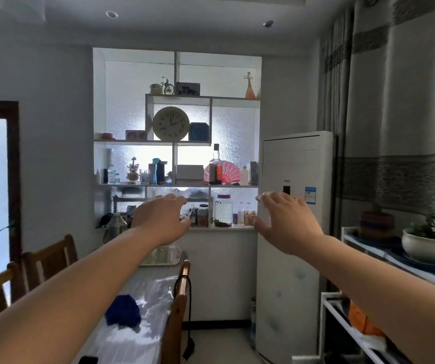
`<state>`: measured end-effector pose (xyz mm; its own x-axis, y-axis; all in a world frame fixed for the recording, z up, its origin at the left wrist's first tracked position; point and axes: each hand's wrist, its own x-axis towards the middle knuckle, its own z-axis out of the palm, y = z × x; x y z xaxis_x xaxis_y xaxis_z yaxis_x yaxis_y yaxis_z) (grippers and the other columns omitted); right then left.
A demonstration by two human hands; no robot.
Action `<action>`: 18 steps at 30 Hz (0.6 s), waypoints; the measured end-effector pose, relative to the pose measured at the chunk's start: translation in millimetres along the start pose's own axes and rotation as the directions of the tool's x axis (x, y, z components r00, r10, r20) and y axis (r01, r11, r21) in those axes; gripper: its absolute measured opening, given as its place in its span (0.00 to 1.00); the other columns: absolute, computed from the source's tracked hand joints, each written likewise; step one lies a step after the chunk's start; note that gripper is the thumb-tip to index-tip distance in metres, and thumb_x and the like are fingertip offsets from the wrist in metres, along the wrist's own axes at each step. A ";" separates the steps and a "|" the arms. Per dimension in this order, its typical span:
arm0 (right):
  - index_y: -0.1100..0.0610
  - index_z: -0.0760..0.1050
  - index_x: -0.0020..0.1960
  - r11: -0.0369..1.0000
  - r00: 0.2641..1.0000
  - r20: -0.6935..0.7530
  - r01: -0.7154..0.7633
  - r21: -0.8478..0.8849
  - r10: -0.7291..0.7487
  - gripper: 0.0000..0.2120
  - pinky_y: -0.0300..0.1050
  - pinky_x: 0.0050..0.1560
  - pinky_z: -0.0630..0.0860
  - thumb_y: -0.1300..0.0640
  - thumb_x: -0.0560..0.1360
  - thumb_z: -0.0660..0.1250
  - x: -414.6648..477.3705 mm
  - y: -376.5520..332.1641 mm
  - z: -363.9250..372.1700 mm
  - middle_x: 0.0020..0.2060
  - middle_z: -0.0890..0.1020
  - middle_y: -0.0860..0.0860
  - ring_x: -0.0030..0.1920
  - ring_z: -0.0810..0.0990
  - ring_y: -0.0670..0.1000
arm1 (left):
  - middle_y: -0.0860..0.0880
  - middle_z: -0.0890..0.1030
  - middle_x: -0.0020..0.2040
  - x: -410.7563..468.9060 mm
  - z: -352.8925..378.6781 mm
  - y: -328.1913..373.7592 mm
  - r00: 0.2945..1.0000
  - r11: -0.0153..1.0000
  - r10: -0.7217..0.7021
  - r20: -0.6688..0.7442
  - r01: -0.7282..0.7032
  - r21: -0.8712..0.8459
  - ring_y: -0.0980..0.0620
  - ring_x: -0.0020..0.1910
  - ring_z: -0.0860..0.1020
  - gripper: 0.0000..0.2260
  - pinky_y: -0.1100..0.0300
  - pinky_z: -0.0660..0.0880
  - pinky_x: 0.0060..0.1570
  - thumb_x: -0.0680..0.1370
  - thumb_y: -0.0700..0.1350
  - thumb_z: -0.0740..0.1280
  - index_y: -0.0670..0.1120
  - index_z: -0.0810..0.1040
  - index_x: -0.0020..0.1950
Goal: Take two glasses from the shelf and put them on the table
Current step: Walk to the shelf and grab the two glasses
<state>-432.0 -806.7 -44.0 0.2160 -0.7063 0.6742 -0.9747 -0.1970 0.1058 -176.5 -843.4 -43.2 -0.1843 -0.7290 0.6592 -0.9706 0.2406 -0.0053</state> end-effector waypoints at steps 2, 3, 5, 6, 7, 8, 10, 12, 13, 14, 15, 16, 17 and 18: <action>0.53 0.64 0.69 1.000 1.000 0.005 0.005 -0.015 -0.005 0.26 0.55 0.64 0.62 0.40 0.75 0.55 28.7 9.3 26.9 0.67 0.72 0.52 0.66 0.68 0.55 | 0.51 0.74 0.65 29.9 25.7 -8.8 1.000 1.000 -0.007 -0.013 0.007 0.004 0.47 0.60 0.73 0.21 0.52 0.72 0.48 0.74 0.55 0.60 0.52 0.69 0.66; 0.53 0.64 0.69 1.000 1.000 0.006 0.007 -0.022 -0.007 0.26 0.55 0.64 0.62 0.40 0.75 0.55 44.2 13.7 39.6 0.67 0.72 0.52 0.66 0.68 0.55 | 0.51 0.74 0.65 45.1 38.1 -13.7 1.000 1.000 -0.005 -0.019 0.005 0.005 0.47 0.60 0.73 0.21 0.52 0.72 0.48 0.74 0.55 0.60 0.52 0.69 0.66; 0.53 0.63 0.69 0.999 1.000 0.005 0.010 -0.032 -0.009 0.27 0.55 0.64 0.62 0.40 0.75 0.55 77.7 21.8 63.5 0.67 0.72 0.52 0.66 0.68 0.55 | 0.51 0.74 0.65 77.0 61.1 -24.8 1.000 1.000 0.008 -0.022 -0.007 0.012 0.48 0.60 0.73 0.21 0.52 0.72 0.49 0.74 0.55 0.60 0.52 0.69 0.66; 0.53 0.63 0.69 0.999 1.000 0.002 0.010 -0.037 -0.010 0.27 0.55 0.65 0.62 0.40 0.75 0.55 95.9 25.5 74.9 0.67 0.72 0.53 0.66 0.68 0.55 | 0.51 0.73 0.66 94.1 71.3 -31.1 1.000 1.000 0.011 -0.022 -0.011 0.015 0.48 0.61 0.73 0.21 0.52 0.71 0.51 0.74 0.55 0.60 0.52 0.69 0.66; 0.53 0.63 0.69 0.999 1.000 -0.001 0.013 -0.044 -0.013 0.27 0.55 0.65 0.62 0.39 0.75 0.55 115.3 29.1 85.9 0.67 0.72 0.53 0.66 0.68 0.55 | 0.51 0.72 0.67 111.8 81.0 -38.0 1.000 1.000 0.009 -0.025 -0.009 0.016 0.48 0.61 0.73 0.21 0.52 0.71 0.52 0.74 0.55 0.60 0.52 0.69 0.66; 0.53 0.63 0.69 0.998 1.000 -0.004 0.017 -0.053 -0.017 0.27 0.55 0.66 0.62 0.39 0.75 0.55 135.1 32.5 96.8 0.67 0.72 0.53 0.66 0.68 0.55 | 0.51 0.72 0.68 130.0 90.2 -45.3 1.000 1.000 0.002 -0.031 -0.001 0.015 0.48 0.62 0.73 0.21 0.53 0.71 0.52 0.74 0.55 0.60 0.53 0.69 0.66; 0.53 0.63 0.69 0.998 1.000 -0.019 0.022 -0.054 -0.023 0.27 0.56 0.66 0.61 0.39 0.75 0.54 173.6 38.5 119.1 0.67 0.72 0.53 0.66 0.68 0.55 | 0.51 0.73 0.66 165.3 109.3 -59.5 0.998 1.000 -0.016 -0.053 0.017 0.011 0.48 0.61 0.73 0.20 0.53 0.71 0.52 0.74 0.54 0.59 0.53 0.70 0.65; 0.53 0.63 0.68 0.999 0.999 -0.040 0.021 -0.032 -0.022 0.26 0.56 0.66 0.62 0.40 0.76 0.54 205.9 43.3 144.2 0.67 0.72 0.53 0.66 0.69 0.55 | 0.51 0.75 0.64 196.9 131.1 -72.4 0.997 0.999 -0.032 -0.071 0.032 0.009 0.48 0.59 0.74 0.19 0.53 0.72 0.51 0.74 0.53 0.59 0.52 0.71 0.64; 0.53 0.63 0.68 1.000 0.998 -0.052 0.022 -0.022 -0.023 0.26 0.56 0.66 0.62 0.40 0.76 0.54 219.3 45.7 158.3 0.67 0.72 0.52 0.65 0.69 0.54 | 0.50 0.75 0.64 211.0 142.9 -77.7 0.997 0.999 -0.041 -0.071 0.042 0.009 0.48 0.58 0.74 0.19 0.52 0.73 0.51 0.74 0.53 0.59 0.52 0.71 0.64; 0.52 0.64 0.68 0.999 0.998 -0.063 0.029 -0.016 -0.030 0.26 0.55 0.65 0.63 0.40 0.76 0.54 231.6 48.7 172.8 0.66 0.72 0.52 0.65 0.70 0.54 | 0.50 0.75 0.64 224.5 155.1 -82.0 0.997 0.999 -0.050 -0.067 0.051 0.011 0.48 0.58 0.75 0.19 0.52 0.73 0.51 0.74 0.52 0.59 0.51 0.72 0.63; 0.52 0.64 0.68 0.999 0.997 -0.072 0.041 -0.012 -0.041 0.25 0.54 0.65 0.63 0.40 0.76 0.54 243.0 52.2 187.5 0.66 0.73 0.52 0.65 0.70 0.54 | 0.50 0.75 0.64 237.0 167.4 -85.3 0.997 0.998 -0.056 -0.059 0.057 0.015 0.48 0.58 0.75 0.18 0.52 0.74 0.51 0.74 0.52 0.59 0.51 0.72 0.63; 0.52 0.64 0.68 0.999 0.995 -0.079 0.054 -0.008 -0.054 0.25 0.54 0.64 0.63 0.41 0.76 0.54 254.0 56.5 202.3 0.66 0.73 0.52 0.65 0.70 0.54 | 0.50 0.75 0.64 249.4 180.1 -87.9 0.997 0.998 -0.059 -0.052 0.060 0.015 0.48 0.58 0.75 0.18 0.52 0.73 0.51 0.74 0.52 0.59 0.52 0.72 0.63; 0.52 0.64 0.68 0.998 0.994 -0.083 0.064 -0.006 -0.064 0.25 0.53 0.64 0.62 0.41 0.76 0.54 264.7 61.5 216.4 0.65 0.73 0.52 0.65 0.70 0.54 | 0.50 0.76 0.63 261.4 192.9 -90.5 0.997 0.998 -0.058 -0.047 0.059 0.013 0.48 0.58 0.75 0.18 0.52 0.73 0.51 0.74 0.52 0.59 0.52 0.72 0.62; 0.52 0.64 0.69 0.998 0.994 -0.087 0.069 -0.006 -0.069 0.25 0.53 0.65 0.62 0.41 0.76 0.54 275.3 67.0 230.0 0.65 0.74 0.52 0.65 0.70 0.54 | 0.50 0.76 0.63 273.4 205.1 -92.8 0.997 0.998 -0.055 -0.046 0.055 0.012 0.48 0.57 0.75 0.17 0.53 0.73 0.50 0.73 0.53 0.59 0.52 0.72 0.61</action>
<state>-424.5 -1170.7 -19.3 0.2769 -0.6293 0.7262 -0.9578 -0.2412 0.1561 -168.6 -1196.5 -16.7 -0.1238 -0.7107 0.6926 -0.9810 0.1925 0.0223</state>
